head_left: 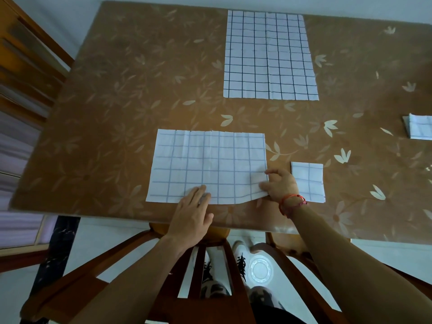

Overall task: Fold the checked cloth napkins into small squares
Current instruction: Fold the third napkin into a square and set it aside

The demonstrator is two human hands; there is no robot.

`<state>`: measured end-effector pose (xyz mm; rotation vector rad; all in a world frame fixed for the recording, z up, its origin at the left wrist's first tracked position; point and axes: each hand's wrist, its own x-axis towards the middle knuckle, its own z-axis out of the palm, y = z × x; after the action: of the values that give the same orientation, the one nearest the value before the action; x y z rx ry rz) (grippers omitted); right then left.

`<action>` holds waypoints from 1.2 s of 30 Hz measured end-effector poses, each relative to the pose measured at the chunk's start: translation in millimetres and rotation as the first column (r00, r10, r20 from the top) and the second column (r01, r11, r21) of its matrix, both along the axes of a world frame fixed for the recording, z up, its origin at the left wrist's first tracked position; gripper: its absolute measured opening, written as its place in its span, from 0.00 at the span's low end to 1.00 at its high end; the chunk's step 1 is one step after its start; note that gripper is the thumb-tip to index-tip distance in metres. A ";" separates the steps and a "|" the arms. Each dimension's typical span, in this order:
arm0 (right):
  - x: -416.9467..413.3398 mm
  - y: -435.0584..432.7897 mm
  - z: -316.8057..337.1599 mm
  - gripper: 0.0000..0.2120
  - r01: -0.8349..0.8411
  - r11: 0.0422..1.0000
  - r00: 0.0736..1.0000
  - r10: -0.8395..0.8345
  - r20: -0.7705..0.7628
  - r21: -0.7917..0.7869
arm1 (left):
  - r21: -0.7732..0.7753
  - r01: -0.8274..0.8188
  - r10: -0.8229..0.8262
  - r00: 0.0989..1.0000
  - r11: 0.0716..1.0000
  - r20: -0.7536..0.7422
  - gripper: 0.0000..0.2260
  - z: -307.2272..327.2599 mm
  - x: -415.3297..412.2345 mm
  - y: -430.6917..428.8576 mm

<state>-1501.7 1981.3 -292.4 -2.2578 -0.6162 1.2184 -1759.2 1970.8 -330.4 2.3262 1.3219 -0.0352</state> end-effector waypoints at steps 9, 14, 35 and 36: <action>-15.6 -18.2 23.0 0.07 -0.105 0.993 0.991 0.109 -0.072 0.050 | 0.068 -0.022 0.028 0.996 0.997 -0.090 0.27 10.5 25.2 -6.5; -29.1 -25.2 23.0 0.06 -0.173 0.977 0.982 0.181 -0.054 0.127 | 0.036 -0.099 0.102 0.989 0.994 -0.106 0.27 19.4 59.5 -8.2; 17.4 -49.4 15.4 0.27 -0.070 0.960 0.986 0.026 0.163 0.270 | -0.136 0.329 -0.320 0.943 0.934 0.087 0.31 6.6 0.6 17.5; 18.2 -51.7 12.9 0.23 -0.102 0.965 0.976 0.051 0.211 0.240 | -0.135 0.348 -0.339 0.937 0.928 0.089 0.31 5.2 -4.9 18.2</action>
<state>-1483.6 1929.6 -279.5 -2.1742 -0.8895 0.8925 -1764.1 1989.0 -325.3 2.3790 0.8356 -0.1634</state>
